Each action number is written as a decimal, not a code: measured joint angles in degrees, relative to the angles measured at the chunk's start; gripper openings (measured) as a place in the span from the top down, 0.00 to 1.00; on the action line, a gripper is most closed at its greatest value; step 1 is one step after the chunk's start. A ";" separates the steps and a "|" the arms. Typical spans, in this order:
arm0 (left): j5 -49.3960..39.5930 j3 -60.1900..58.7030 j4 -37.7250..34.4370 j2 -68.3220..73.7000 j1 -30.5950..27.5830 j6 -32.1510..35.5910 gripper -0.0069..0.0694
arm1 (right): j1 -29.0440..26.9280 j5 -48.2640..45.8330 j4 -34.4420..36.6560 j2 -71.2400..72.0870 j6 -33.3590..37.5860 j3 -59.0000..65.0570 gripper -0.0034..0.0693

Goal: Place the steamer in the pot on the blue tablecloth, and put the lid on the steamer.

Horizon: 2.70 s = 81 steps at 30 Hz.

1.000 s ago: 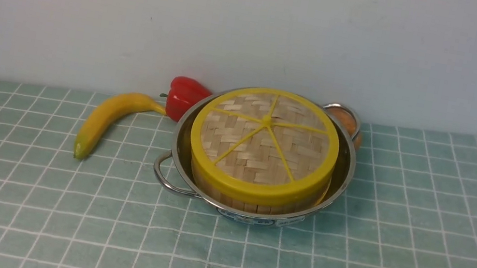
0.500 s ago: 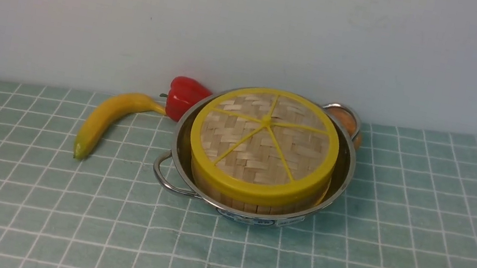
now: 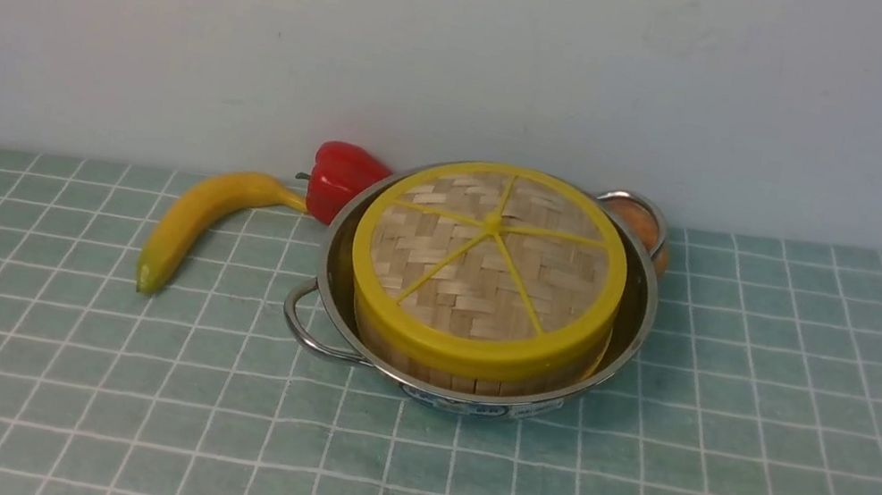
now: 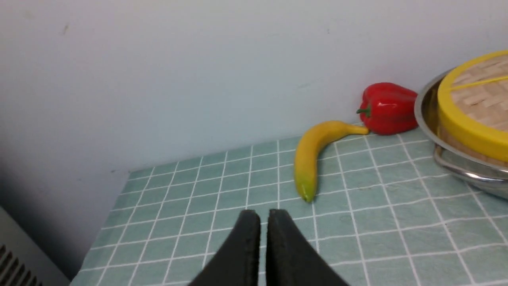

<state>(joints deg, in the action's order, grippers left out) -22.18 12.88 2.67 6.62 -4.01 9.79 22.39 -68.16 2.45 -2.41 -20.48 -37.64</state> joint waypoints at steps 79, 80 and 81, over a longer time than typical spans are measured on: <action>10.08 -13.27 -0.78 -5.59 -0.32 -2.89 0.73 | -27.12 63.03 -10.86 0.28 -0.26 38.06 0.62; 10.08 -13.27 -0.78 -5.59 -0.32 -2.89 0.73 | -27.12 63.03 -10.86 0.28 -0.26 38.06 0.62; 10.08 -13.27 -0.78 -5.59 -0.32 -2.89 0.73 | -27.12 63.03 -10.86 0.28 -0.26 38.06 0.62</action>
<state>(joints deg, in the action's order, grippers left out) -12.10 -0.39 1.89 1.04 -4.33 6.90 -4.74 -5.13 -8.41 -2.13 -20.73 0.42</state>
